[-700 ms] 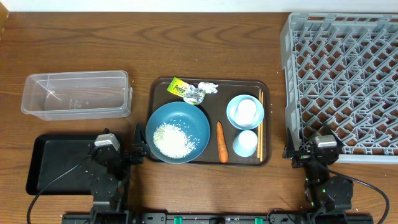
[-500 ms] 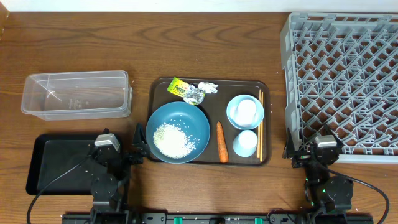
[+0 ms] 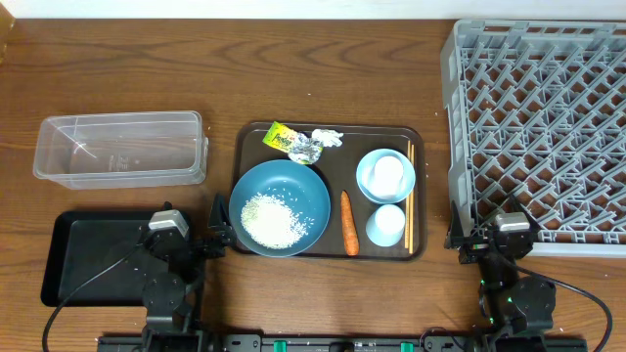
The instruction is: Sort waste into correct bins and load items into the dishwasher rack
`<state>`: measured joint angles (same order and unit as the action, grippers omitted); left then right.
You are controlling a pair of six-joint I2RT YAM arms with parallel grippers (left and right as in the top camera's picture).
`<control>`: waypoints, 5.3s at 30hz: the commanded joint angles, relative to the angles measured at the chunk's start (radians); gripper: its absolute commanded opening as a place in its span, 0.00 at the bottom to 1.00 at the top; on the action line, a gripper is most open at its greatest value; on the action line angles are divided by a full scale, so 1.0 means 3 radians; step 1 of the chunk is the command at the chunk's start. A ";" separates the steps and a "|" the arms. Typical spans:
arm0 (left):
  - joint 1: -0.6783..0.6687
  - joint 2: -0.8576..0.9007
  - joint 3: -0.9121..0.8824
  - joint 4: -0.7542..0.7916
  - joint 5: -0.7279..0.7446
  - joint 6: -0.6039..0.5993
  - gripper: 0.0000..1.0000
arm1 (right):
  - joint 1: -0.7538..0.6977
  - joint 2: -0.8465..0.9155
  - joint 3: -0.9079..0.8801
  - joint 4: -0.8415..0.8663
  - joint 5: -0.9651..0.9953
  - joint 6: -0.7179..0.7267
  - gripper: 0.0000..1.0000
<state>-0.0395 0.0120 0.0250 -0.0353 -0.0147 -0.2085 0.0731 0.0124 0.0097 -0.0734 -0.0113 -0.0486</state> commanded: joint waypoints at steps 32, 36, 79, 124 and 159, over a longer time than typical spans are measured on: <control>0.0015 -0.0001 -0.0070 -0.0117 -0.0067 0.0032 0.98 | -0.0031 -0.0023 -0.0014 -0.0004 0.0022 -0.0043 0.99; 0.0015 -0.0001 -0.0070 -0.0117 -0.0067 0.0032 0.98 | -0.0031 -0.0023 -0.0014 -0.0004 0.0022 -0.0043 0.99; 0.0011 -0.0001 -0.0069 -0.0094 0.0365 -0.0533 0.98 | -0.0031 -0.0023 -0.0014 -0.0004 0.0022 -0.0043 0.99; 0.0011 0.1587 0.2267 -0.1878 0.1462 -0.0542 0.98 | -0.0031 -0.0023 -0.0014 -0.0004 0.0022 -0.0042 0.99; -0.1556 0.4128 0.3091 -0.2627 0.0455 -0.0936 0.98 | -0.0031 -0.0023 -0.0014 -0.0004 0.0022 -0.0043 0.99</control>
<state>-0.4923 1.2007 0.9306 -0.8333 0.1421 -0.4808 0.0731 0.0120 0.0097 -0.0734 -0.0082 -0.0486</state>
